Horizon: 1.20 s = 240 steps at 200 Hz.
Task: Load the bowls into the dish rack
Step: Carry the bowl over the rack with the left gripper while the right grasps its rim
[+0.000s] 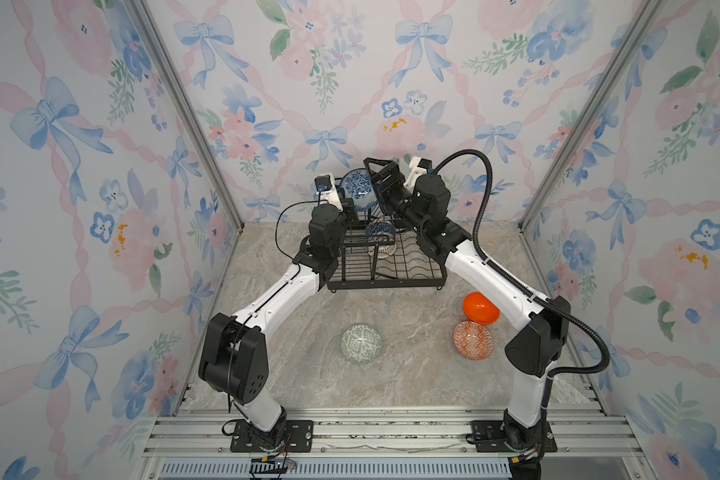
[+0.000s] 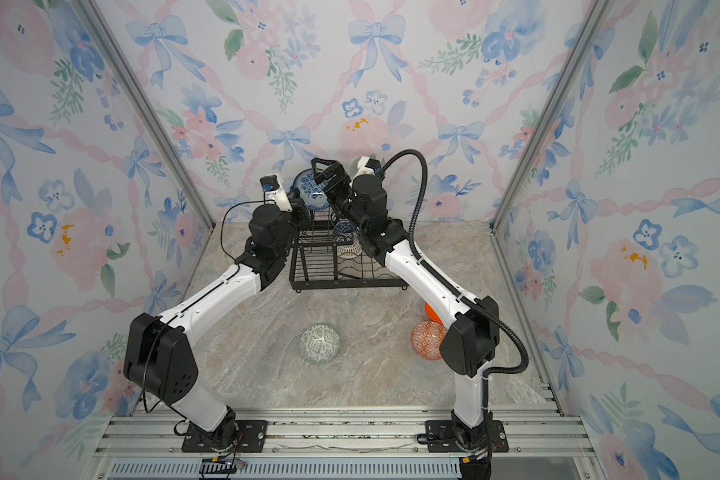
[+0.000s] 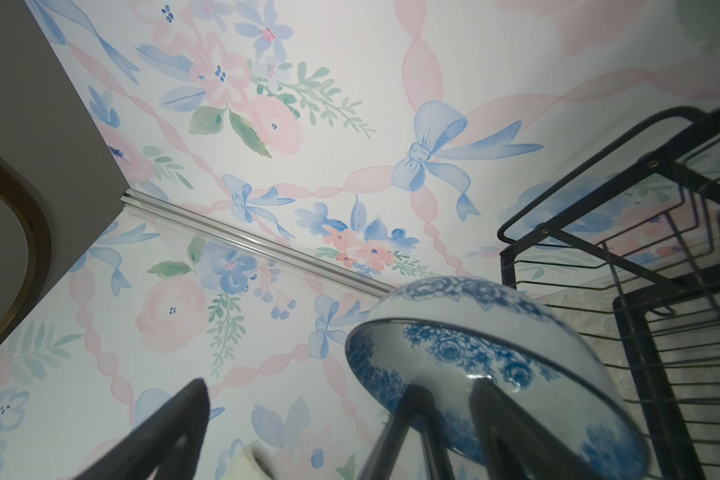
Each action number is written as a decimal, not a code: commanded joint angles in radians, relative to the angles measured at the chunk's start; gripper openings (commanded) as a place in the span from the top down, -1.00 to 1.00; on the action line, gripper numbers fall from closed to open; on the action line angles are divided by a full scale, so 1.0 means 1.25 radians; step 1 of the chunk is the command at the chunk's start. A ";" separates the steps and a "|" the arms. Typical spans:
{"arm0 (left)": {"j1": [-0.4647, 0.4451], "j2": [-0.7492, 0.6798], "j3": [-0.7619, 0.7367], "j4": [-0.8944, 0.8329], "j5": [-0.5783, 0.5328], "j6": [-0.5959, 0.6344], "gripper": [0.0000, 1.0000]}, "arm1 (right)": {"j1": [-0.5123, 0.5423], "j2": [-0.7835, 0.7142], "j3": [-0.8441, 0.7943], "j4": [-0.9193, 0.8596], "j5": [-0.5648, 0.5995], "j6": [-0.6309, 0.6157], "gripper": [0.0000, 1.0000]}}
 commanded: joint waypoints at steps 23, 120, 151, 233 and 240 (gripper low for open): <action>-0.019 0.013 0.029 0.079 -0.034 0.048 1.00 | 0.003 0.012 0.032 0.003 0.030 0.044 -0.91; -0.062 -0.013 -0.006 0.116 -0.073 0.081 1.00 | -0.011 0.088 0.150 -0.089 0.089 0.097 -0.52; -0.064 -0.039 -0.039 0.124 -0.089 0.072 1.00 | -0.014 0.115 0.195 -0.123 0.093 0.111 -0.23; -0.076 -0.079 -0.074 0.126 -0.113 0.085 1.00 | -0.005 0.140 0.239 -0.160 0.087 0.122 0.32; -0.078 -0.080 -0.075 0.128 -0.116 0.084 1.00 | -0.005 0.138 0.236 -0.160 0.086 0.121 0.35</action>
